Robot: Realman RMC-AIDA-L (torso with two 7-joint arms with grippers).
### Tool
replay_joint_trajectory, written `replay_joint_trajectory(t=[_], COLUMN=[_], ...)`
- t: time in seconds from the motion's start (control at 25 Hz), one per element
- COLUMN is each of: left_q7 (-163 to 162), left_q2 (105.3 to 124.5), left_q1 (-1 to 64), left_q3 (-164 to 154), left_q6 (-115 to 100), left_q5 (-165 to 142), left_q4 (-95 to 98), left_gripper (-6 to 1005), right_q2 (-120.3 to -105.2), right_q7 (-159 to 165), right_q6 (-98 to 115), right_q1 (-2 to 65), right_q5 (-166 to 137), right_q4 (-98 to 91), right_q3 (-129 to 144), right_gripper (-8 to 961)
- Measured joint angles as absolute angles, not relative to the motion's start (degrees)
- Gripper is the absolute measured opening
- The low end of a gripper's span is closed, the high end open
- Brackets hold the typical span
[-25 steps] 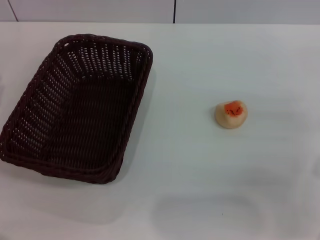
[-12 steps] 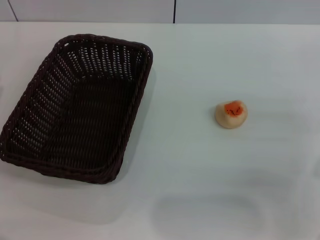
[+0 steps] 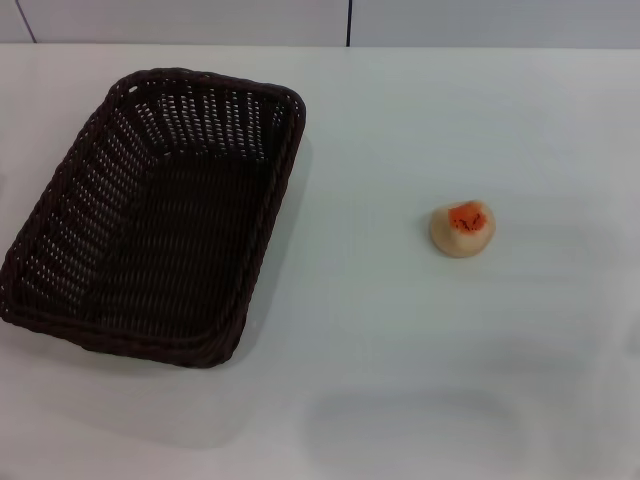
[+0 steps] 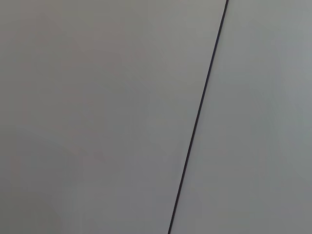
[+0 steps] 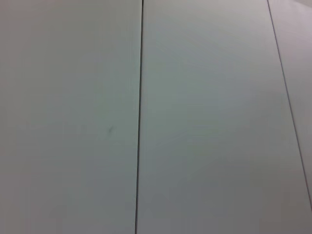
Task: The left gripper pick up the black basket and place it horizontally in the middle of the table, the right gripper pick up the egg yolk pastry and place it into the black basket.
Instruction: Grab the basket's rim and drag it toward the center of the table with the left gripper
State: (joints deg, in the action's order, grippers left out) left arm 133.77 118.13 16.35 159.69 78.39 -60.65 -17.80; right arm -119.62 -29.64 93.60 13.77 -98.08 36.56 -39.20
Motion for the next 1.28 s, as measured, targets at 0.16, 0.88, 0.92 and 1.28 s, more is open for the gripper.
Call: replay_joint_trajectory(t=[0.16,0.88,0.92,1.28], left_q7=[133.8,129.0,128.6,116.8], left_q2=[118.13,118.06,118.06,117.93], left_q1=[16.3,16.7,16.7,16.8], left_q3=[159.7,159.6,159.6,159.0], left_q6=[78.4,79.8,79.8,79.5], left_q5=[-60.6,-60.7,-60.7,-61.5], left_q4=[-17.8,-18.8,-19.0,-23.8], left_gripper=[588,587,587,587], right_q2=[-119.62,-119.62,-119.62,-119.62], right_q7=[-29.6,-29.6,-29.6,-29.6], right_q6=[93.6,93.6,93.7,93.7], right_q1=[13.7,13.8,13.9,14.2], right_q5=[-98.1,-98.1,-98.1,-98.1], right_q4=[36.6,37.2,37.2,37.2], right_q3=[-39.2,-39.2,-39.2,-39.4], right_gripper=[394,394,394,394])
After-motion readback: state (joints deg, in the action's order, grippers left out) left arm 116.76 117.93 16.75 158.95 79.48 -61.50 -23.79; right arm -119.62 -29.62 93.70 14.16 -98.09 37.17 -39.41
